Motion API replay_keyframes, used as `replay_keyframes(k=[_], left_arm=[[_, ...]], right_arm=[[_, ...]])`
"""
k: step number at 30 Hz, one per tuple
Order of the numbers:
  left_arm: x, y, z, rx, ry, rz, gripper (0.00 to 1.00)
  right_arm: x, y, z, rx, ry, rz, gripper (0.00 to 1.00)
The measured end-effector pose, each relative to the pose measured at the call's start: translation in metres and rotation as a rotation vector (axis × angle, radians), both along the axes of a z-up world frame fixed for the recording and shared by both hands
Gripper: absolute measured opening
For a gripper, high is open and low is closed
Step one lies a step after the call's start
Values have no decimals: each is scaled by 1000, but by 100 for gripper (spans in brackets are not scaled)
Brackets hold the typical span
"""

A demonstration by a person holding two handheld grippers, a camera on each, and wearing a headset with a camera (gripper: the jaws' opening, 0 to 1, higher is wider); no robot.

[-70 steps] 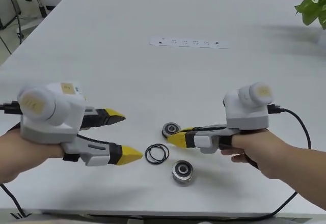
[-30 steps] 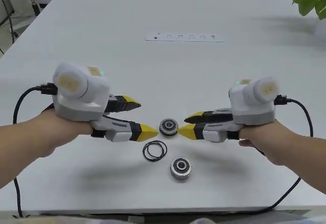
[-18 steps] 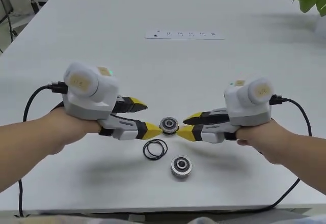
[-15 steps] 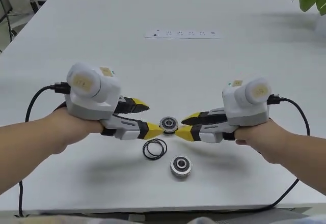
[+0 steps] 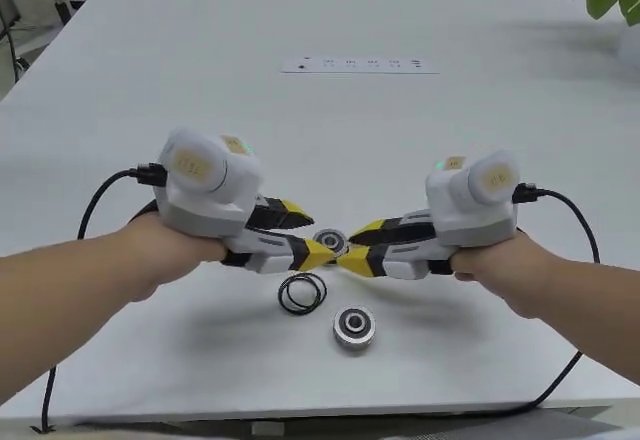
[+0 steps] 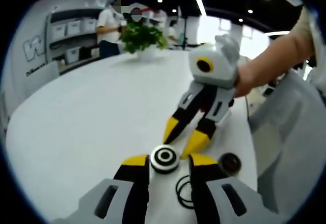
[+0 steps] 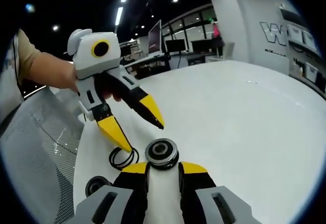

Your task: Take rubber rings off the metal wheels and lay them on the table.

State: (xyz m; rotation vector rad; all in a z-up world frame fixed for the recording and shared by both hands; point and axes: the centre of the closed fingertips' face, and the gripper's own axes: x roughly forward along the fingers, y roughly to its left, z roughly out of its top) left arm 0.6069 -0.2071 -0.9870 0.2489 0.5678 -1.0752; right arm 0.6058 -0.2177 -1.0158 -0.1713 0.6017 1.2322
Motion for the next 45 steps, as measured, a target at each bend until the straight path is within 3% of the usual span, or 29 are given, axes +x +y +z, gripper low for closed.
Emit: replay_keyframes(k=[15, 21, 31, 35, 38, 45], left_arm=[[6, -4, -13, 41, 8, -5, 19], [8, -4, -15, 50, -7, 4, 14], [4, -6, -14, 59, -17, 10, 13], [5, -5, -15, 55, -14, 16, 13], [5, -5, -14, 53, -13, 23, 13], [5, -5, -14, 50, -13, 37, 13]], right_arm=[[1, -1, -3, -9, -5, 12, 18], [-1, 0, -3, -3, 2, 9, 16], [0, -1, -3, 0, 3, 13, 14], [-1, -4, -2, 10, 13, 15, 4], [-1, -3, -2, 10, 10, 10, 4], [4, -3, -4, 26, 56, -35, 0]])
